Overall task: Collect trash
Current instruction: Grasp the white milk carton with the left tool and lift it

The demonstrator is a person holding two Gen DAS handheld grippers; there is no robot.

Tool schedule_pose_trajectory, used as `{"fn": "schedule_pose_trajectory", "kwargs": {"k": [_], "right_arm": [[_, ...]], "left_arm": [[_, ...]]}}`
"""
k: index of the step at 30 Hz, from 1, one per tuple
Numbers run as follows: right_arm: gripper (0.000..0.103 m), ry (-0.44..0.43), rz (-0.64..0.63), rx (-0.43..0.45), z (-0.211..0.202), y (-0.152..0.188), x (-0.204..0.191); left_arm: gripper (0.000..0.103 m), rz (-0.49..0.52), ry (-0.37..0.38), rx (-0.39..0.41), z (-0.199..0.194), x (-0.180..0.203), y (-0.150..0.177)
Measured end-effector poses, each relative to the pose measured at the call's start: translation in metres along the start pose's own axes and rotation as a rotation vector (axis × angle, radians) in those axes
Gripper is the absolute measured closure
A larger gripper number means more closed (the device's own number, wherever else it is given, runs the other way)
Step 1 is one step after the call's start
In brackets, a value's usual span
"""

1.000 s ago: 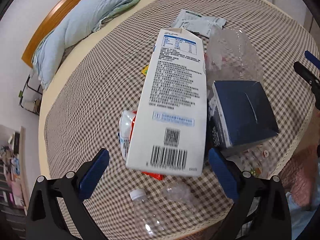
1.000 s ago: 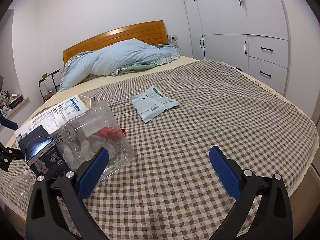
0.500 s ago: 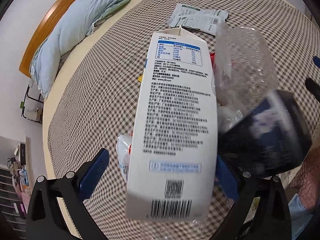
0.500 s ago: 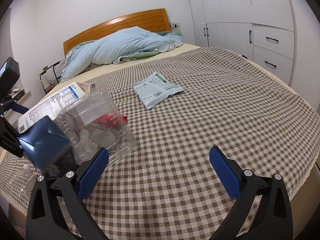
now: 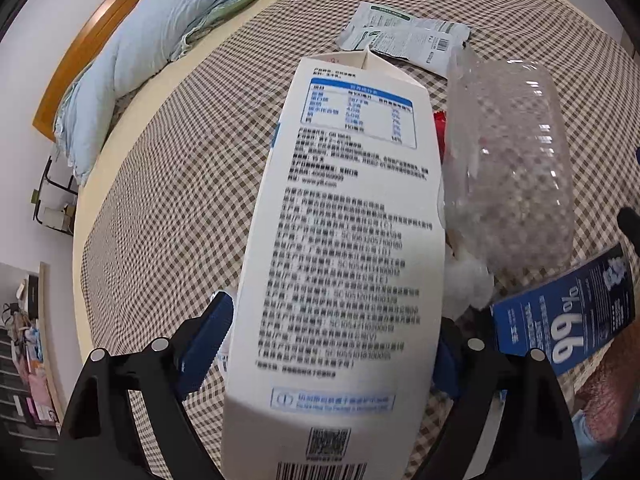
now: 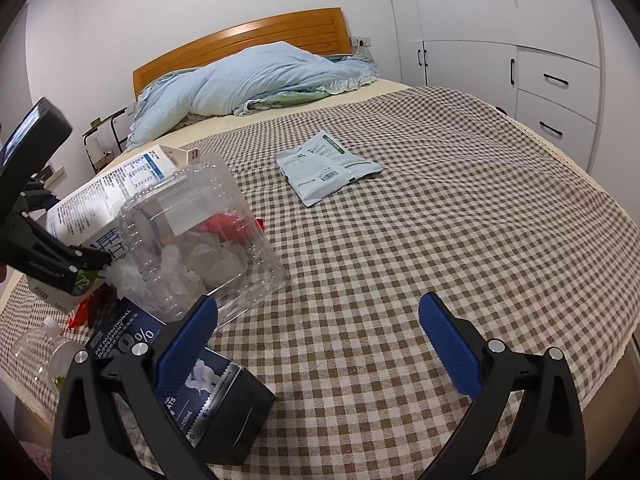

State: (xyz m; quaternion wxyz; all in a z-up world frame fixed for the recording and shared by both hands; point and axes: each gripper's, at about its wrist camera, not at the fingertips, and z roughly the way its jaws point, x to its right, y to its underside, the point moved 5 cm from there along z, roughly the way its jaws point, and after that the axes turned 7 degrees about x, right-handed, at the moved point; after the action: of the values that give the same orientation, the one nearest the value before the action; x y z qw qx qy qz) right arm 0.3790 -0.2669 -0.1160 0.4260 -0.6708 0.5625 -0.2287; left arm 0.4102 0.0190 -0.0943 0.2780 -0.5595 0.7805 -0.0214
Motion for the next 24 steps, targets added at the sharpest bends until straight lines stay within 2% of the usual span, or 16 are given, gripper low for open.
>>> {"fn": "schedule_pose_trajectory", "kwargs": {"k": [1,3,6,13,19,24], "right_arm": [[0.006,0.0,-0.002,0.0,0.0,0.0,0.0],[0.006,-0.001,-0.006,-0.001,0.0,0.001,-0.001],[0.006,0.002,-0.01,-0.005,0.001,0.002,0.0],[0.006,0.008,-0.009,-0.007,0.003,0.002,0.0],[0.006,0.004,-0.026,-0.006,0.003,0.002,-0.006],[0.006,-0.003,-0.038,0.006,0.0,0.001,-0.009]], "left_arm": [[0.019,0.001,-0.007,0.004,0.001,0.001,-0.002],[0.031,-0.011,0.001,0.015,-0.001,0.002,-0.003],[0.032,-0.028,-0.026,0.044,-0.008,-0.002,-0.001],[0.032,-0.093,-0.036,0.103,-0.022,-0.016,0.011],[0.032,-0.105,-0.016,0.147,-0.036,-0.013,0.016],[0.032,-0.157,-0.008,0.201,-0.046,-0.013,0.018]]}}
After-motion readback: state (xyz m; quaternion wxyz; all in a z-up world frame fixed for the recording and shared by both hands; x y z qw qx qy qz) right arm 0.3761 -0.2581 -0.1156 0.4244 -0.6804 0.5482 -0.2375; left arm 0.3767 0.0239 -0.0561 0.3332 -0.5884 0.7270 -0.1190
